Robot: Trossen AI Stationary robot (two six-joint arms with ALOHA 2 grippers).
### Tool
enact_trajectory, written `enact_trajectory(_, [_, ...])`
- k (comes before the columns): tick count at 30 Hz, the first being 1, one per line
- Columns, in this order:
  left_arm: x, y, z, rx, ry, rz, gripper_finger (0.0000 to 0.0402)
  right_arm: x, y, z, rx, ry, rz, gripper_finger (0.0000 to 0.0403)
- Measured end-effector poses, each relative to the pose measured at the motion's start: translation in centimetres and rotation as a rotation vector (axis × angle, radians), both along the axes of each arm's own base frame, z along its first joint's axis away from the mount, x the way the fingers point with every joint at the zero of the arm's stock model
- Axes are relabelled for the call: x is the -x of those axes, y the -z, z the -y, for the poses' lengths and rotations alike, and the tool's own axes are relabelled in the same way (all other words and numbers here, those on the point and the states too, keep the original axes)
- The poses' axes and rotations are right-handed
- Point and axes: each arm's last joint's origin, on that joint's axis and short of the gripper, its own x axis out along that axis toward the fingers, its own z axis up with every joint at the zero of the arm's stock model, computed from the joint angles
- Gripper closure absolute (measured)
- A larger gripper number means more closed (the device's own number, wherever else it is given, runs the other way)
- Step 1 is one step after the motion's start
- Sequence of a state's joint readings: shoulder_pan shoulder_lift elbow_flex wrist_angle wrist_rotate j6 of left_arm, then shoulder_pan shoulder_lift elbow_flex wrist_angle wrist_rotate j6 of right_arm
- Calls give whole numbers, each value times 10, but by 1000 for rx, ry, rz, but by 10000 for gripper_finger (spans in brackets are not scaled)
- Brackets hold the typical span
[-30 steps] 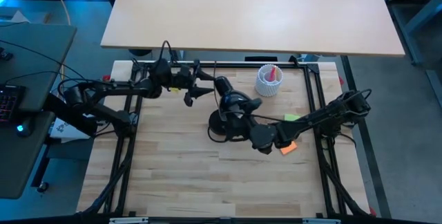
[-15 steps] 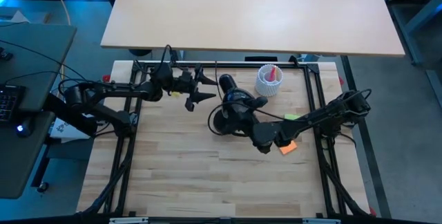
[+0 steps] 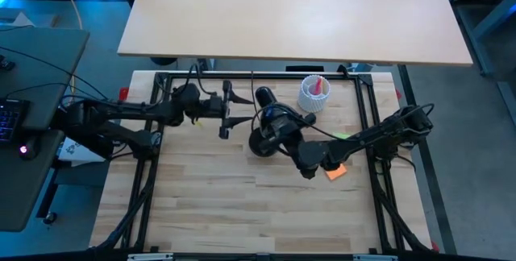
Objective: Screw lightbulb
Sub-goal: Insert the lightbulb into the desk lamp
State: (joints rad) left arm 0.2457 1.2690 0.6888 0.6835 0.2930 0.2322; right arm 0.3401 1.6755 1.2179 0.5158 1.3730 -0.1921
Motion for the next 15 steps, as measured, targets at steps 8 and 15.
enact_trajectory(8, [6,-11,37,-127,-167,-9,186,7,-11,3,-73,-2,136,162])
enact_trajectory(15, [7,-7,70,-198,-304,-71,186,9,-15,6,-133,-8,234,162])
